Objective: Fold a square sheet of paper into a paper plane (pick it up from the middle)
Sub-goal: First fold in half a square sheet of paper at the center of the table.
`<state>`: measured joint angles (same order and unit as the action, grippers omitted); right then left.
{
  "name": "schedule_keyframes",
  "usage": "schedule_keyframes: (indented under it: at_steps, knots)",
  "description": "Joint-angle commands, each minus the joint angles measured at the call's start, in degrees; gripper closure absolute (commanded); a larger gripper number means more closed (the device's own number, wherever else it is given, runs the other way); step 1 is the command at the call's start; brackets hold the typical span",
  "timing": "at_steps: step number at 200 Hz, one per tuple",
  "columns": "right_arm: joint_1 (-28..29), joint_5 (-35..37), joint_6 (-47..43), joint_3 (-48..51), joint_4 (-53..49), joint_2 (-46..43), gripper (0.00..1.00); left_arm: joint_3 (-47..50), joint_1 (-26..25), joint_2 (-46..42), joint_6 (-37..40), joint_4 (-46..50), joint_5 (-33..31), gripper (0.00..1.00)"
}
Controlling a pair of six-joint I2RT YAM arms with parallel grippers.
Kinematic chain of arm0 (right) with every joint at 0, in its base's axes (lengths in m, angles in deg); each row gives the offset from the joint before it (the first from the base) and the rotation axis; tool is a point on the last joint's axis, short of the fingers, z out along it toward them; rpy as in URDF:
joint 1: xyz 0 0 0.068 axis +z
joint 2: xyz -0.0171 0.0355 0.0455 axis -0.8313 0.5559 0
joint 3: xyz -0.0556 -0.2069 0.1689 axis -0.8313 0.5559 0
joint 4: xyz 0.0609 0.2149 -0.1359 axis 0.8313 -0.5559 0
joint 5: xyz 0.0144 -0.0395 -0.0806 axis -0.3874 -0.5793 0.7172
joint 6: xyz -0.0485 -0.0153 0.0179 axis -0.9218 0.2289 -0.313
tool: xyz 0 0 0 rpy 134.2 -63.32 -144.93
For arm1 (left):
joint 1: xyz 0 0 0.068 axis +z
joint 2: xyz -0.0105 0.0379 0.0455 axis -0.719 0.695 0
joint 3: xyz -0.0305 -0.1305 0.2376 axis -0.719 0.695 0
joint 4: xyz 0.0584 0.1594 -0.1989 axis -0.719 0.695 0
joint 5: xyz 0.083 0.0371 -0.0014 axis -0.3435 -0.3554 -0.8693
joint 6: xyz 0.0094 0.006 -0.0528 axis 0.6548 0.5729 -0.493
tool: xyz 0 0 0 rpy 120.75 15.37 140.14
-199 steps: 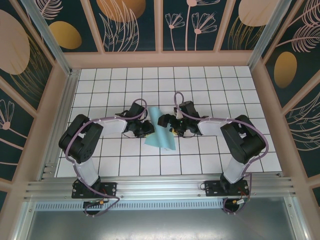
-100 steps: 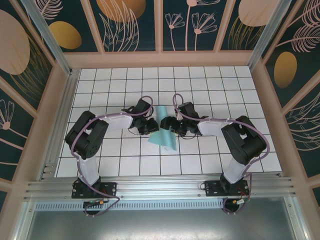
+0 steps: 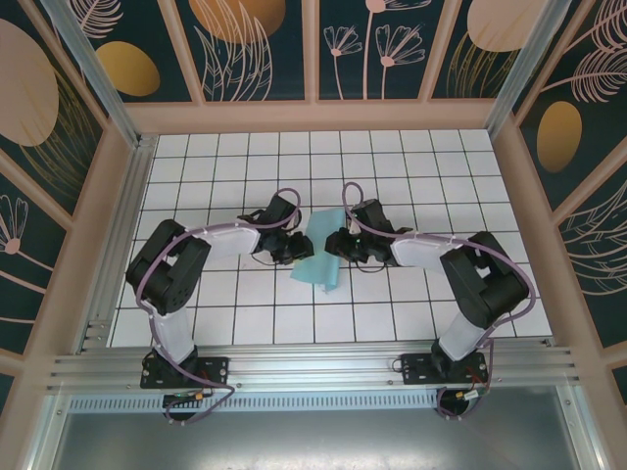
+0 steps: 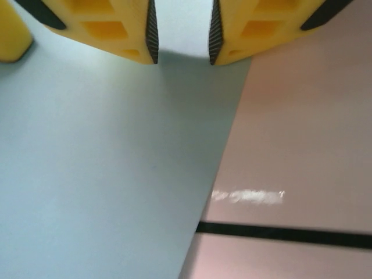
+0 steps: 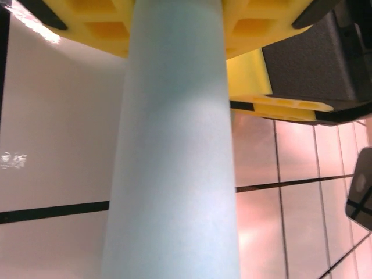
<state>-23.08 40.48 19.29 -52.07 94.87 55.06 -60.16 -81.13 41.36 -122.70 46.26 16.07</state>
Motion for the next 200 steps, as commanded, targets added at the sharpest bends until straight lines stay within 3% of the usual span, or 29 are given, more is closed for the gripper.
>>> schedule_keyframes:
  at_steps: [1,17,64,73,94,115,147,182,200]
  knots:
    - [-0.8,-3.5,-0.1,0.6,4.6,-1.4,0.78,2.4,1.5,-6.0,-2.2,-1.9,-1.4,0.64]
    - [-0.9,-6.4,-1.0,-0.1,6.6,-0.9,0.84,4.9,3.5,-10.4,-3.1,-3.8,-1.3,0.61]
    - [-1.5,-20.6,3.5,-1.8,18.5,1.9,0.84,13.9,10.8,-21.1,-4.8,-12.5,1.8,0.44]
    - [-1.5,-23.4,4.3,-2.6,20.1,2.4,0.83,15.3,11.6,-22.6,-3.9,-15.1,3.7,0.38]
    - [-4.7,-29.9,3.6,-5.0,21.1,3.5,0.82,18.0,13.1,-25.8,-2.3,-21.7,7.4,0.13]
    - [-6.6,-34.6,2.3,-6.7,19.8,3.6,0.82,20.7,13.8,-28.0,-3.9,-30.6,12.5,0.03]
    - [-8.6,-39.4,1.9,-7.8,19.0,2.5,0.81,21.4,14.5,-27.2,-4.9,-34.8,16.5,0.05]
    - [-9.1,-40.5,1.9,-8.4,17.3,2.3,0.8,23.3,14.6,-22.1,-11.5,-46.3,23.9,0.28]
    - [-9.4,-41.0,3.1,-7.6,18.8,2.0,0.8,24.2,14.6,-21.1,-11.3,-46.8,23.4,0.3]
